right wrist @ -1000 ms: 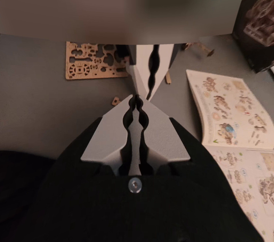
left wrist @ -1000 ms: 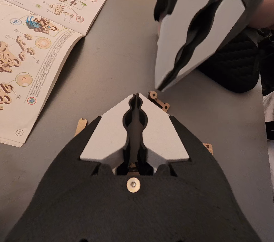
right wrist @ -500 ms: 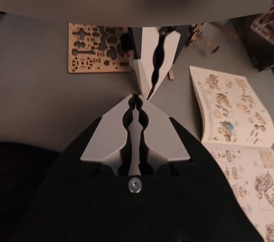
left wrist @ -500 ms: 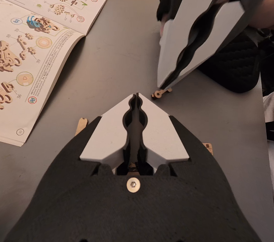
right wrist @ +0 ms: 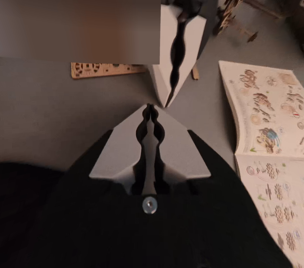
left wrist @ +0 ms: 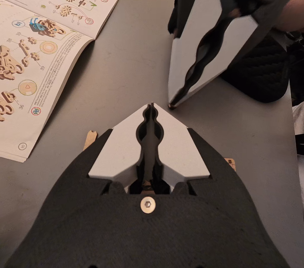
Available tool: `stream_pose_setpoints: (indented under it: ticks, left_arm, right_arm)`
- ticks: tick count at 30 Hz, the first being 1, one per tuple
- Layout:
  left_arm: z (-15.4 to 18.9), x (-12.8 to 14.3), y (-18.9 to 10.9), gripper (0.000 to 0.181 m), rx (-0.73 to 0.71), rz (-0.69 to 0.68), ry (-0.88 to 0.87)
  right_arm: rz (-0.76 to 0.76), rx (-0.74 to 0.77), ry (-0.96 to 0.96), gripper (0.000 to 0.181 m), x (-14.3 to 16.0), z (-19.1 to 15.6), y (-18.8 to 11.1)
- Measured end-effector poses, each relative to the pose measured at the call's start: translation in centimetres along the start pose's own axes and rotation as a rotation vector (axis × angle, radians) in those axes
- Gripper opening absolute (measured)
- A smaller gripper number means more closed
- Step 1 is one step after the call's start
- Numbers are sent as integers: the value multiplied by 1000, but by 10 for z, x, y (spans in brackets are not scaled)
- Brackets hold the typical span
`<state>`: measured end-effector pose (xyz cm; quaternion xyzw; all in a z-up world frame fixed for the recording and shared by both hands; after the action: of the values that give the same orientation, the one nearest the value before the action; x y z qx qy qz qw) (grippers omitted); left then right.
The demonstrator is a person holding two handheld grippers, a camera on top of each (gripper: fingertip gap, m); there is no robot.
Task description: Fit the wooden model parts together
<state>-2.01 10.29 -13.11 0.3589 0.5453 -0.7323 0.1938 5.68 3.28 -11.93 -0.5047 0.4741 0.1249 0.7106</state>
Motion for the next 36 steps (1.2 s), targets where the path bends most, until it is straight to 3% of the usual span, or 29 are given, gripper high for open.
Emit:
stream_pose_setpoints:
  ticks: [3,6,9,12,15,17,20,24,29,33,36]
  left_arm:
    - [0,0,-1,0,-3,-1,2]
    - [-1,0,0,0,-1,1,-3]
    - [-1,0,-2,0,-10,-1,3]
    - [-1,1,-2,0,-7,2,-1]
    - [0,0,-3,0,0,2,6]
    - [3,-2,-3,0,5,6,18]
    - [4,-4,-4,1,-7,10,39]
    - [8,-4,-4,1,-5,1,62]
    - [9,-3,-2,0,-28,-24,101]
    - [10,-5,-3,0,-24,-7,99]
    - [12,-9,-5,0,-5,34,103]
  right_arm:
    - [74,12,-35,0,-11,-5,-10]
    - [-73,26,-34,0,7,-1,3]
    - [81,90,-98,0,-13,-5,-12]
    - [24,140,-36,0,-4,2,-19]
    - [58,8,41,0,-1,-4,-31]
    - [145,-186,26,11,-5,-20,-42]
    - [132,-407,-27,28,0,-41,-54]
    - [6,-498,-131,30,10,-64,-42]
    - [-165,-504,-147,24,18,-72,-19]
    - [-167,-528,-120,0,17,-70,-20]
    - [-121,-538,-58,0,15,-64,-24]
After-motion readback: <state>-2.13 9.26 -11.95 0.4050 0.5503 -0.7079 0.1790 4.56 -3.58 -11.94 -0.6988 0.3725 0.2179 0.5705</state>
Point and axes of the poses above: each gripper's, where its closed fingertips meet, y out along the fingers, x out of its underside, z = x × y across the jaws, the point moved 7 cm from there along -y, back along the fingers, and after that the axes turned 7 degrees about y, right-handed, at the moved point
